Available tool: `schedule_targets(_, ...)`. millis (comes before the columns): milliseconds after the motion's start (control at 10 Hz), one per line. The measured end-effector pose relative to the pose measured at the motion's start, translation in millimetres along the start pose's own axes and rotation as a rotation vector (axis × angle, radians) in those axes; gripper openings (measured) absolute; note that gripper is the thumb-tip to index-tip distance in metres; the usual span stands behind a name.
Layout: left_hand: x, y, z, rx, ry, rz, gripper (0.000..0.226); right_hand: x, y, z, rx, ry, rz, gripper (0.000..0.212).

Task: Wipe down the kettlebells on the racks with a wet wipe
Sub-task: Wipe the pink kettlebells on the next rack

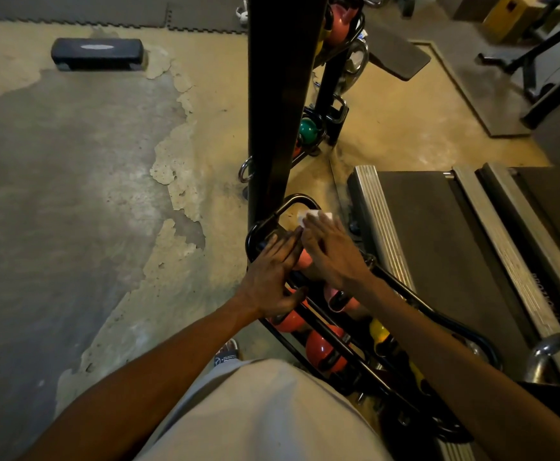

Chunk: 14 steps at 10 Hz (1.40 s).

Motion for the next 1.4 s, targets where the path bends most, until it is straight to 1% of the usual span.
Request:
schedule_targets(100, -0.5, -1.2, -0.1, -0.04, -0.048, 0.021, 0.106, 6.9, -4.4, 3.4, -0.03, 0.013, -0.112, 0.083)
schedule_targets(200, 1.8, -0.5, -1.5, -0.014, -0.008, 0.016, 0.108, 0.1, -15.6, 2.8, -0.039, 0.025, -0.074, 0.087)
schedule_targets(300, 1.6, 1.9, -0.6, -0.021, -0.016, 0.035, 0.108, -4.9, -13.2, 0.5, -0.09, -0.032, -0.027, 0.072)
schedule_targets(400, 1.1, 0.8, -2.1, 0.005, -0.028, 0.008, 0.107, -1.4, -13.6, -1.3, -0.054, 0.002, 0.13, 0.069)
schedule_targets(500, 1.3, -5.3, -0.3, 0.069, -0.044, -0.072, 0.104, -3.5, -9.9, -3.0, -0.04, 0.009, 0.167, 0.062)
schedule_targets(600, -0.9, -8.6, 3.3, 0.101, -0.045, -0.076, 0.103, -3.3, -7.0, -3.9, -0.021, 0.059, 0.328, 0.062)
schedule_targets(700, -2.8, -5.5, 12.3, 0.068, -0.044, -0.025, 0.105, 5.6, -13.1, -0.5, 0.086, 0.143, 0.539, 0.067)
schedule_targets(800, 2.8, -1.6, 19.3, 0.034, -0.017, -0.007, 0.098, 11.6, -14.2, 3.8, 0.141, 0.168, 0.714, 0.072)
schedule_targets(900, 6.0, 2.0, 17.3, 0.002, -0.049, -0.018, 0.095, 20.7, -27.4, 6.9, 0.29, 0.235, 0.784, 0.063)
schedule_targets(1000, 6.5, 3.7, 13.5, 0.038, -0.076, -0.022, 0.094, 23.6, -32.3, 12.3, 0.215, 0.244, 0.538, 0.069)
schedule_targets(1100, 5.6, 10.0, -2.2, 0.061, -0.154, -0.092, 0.094, 30.7, -17.8, 16.1, 0.05, 0.25, 0.374, 0.074)
schedule_targets(1200, 12.2, 10.0, -7.5, 0.078, -0.206, -0.152, 0.09, 29.6, -14.5, 15.6, 0.059, 0.246, 0.387, 0.078)
schedule_targets(1300, 19.3, 1.1, 23.8, 0.047, -0.282, -0.164, 0.086, 31.4, -13.7, 15.3, 0.035, 0.293, 0.408, 0.065)
schedule_targets(1400, 20.2, 0.5, 45.7, -0.001, -0.348, -0.153, 0.083, 37.0, -13.4, 14.8, 0.007, 0.332, 0.423, 0.064)
Point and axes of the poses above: each hand's wrist, its own z-axis towards the middle knuckle, its own y-axis out of the palm, x = y × z, the point moved 7 cm from there along z, towards the middle knuckle, and after that the axes turned 4 degrees about -y, right-handed, at the moved point
